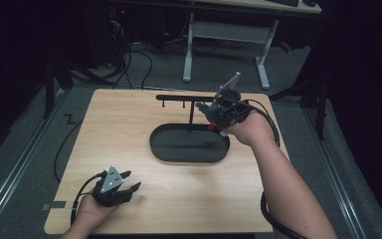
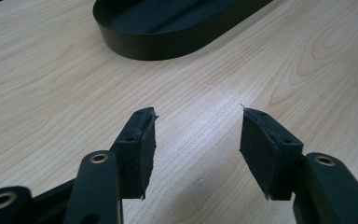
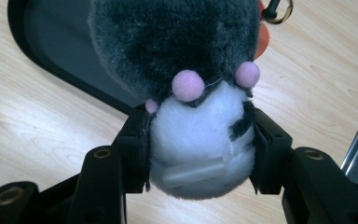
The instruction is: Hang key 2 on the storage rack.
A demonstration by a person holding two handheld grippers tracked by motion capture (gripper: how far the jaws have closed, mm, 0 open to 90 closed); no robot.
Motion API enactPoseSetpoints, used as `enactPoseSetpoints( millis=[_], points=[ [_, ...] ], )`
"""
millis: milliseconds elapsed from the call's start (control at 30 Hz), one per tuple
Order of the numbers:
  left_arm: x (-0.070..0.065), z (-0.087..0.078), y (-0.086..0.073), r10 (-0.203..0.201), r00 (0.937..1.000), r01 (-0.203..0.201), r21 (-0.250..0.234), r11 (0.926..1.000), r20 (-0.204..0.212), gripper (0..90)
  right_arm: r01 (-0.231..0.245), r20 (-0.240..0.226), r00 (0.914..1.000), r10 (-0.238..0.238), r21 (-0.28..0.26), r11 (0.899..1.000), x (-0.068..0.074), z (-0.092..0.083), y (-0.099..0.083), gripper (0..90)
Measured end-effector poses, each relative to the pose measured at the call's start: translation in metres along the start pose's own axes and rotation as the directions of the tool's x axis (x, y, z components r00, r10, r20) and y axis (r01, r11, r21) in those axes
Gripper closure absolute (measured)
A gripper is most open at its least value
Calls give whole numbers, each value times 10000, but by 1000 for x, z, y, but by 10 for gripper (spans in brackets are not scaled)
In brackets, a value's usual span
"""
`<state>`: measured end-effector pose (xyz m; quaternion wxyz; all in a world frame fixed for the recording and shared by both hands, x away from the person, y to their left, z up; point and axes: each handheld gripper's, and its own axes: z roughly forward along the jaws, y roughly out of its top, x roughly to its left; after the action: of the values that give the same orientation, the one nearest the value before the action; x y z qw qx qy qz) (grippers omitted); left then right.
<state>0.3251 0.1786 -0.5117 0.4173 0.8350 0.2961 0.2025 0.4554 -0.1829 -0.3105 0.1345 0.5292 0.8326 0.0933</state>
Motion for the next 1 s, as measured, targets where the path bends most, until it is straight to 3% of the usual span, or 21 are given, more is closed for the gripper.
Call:
enactPoseSetpoints(
  millis=[133,367,567,633,1000],
  points=[
    [0,0,0,-2,10000,2,4,10000,4,455,-192,242,9995,193,-42,9998,1,-1,3,499],
    [0,0,0,-35,10000,35,15,10000,21,455,-113,506,9987,109,68,9999,0,7,2,497],
    [-1,0,0,-14,10000,13,54,10000,70,455,-32,291,9996,18,487,9988,2,26,-5,495],
    [-1,1,0,-13,10000,13,63,10000,68,455,-226,293,9994,207,660,9976,5,33,-8,494],
    [-1,2,-1,11,9999,-13,108,9999,126,456,15,-104,9999,-7,754,9971,8,59,-10,480]
  ],
)
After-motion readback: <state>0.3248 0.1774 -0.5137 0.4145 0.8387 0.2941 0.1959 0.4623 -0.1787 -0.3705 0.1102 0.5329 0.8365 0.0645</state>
